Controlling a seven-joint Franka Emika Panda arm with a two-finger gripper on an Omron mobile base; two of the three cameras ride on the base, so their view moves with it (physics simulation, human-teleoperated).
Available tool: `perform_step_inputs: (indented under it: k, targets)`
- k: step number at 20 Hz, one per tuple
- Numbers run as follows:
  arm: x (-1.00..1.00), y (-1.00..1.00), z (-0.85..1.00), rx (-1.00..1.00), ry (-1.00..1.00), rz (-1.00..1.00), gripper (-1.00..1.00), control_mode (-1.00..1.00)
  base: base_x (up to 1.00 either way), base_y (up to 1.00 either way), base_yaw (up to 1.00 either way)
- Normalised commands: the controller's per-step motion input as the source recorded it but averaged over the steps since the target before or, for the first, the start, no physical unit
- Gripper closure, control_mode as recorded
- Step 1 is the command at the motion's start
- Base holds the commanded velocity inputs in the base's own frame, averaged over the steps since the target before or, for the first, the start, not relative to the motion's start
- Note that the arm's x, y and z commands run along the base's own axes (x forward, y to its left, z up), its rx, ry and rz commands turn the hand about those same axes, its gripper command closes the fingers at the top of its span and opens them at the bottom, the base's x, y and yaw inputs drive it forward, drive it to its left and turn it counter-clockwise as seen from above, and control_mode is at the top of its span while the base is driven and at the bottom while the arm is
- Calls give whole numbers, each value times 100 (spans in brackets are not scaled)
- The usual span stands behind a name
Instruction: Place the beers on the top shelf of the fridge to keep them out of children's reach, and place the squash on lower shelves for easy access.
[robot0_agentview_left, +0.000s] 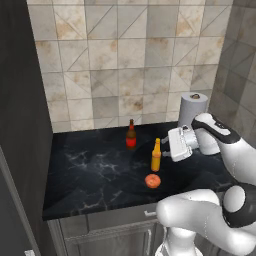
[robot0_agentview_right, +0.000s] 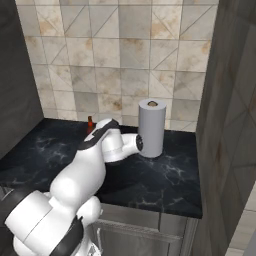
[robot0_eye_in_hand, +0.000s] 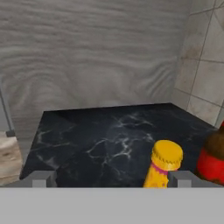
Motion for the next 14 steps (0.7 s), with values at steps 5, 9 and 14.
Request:
perform_step_inputs:
  k: [5,9,14]
  targets:
    - [21,13,-12,0,2,0,-100,-100,0,0,0]
    - [19,2,-8,0,0,0,-100,-100,0,0,0]
    - [12,0,-8,0,0,0,-100,-100,0,0,0]
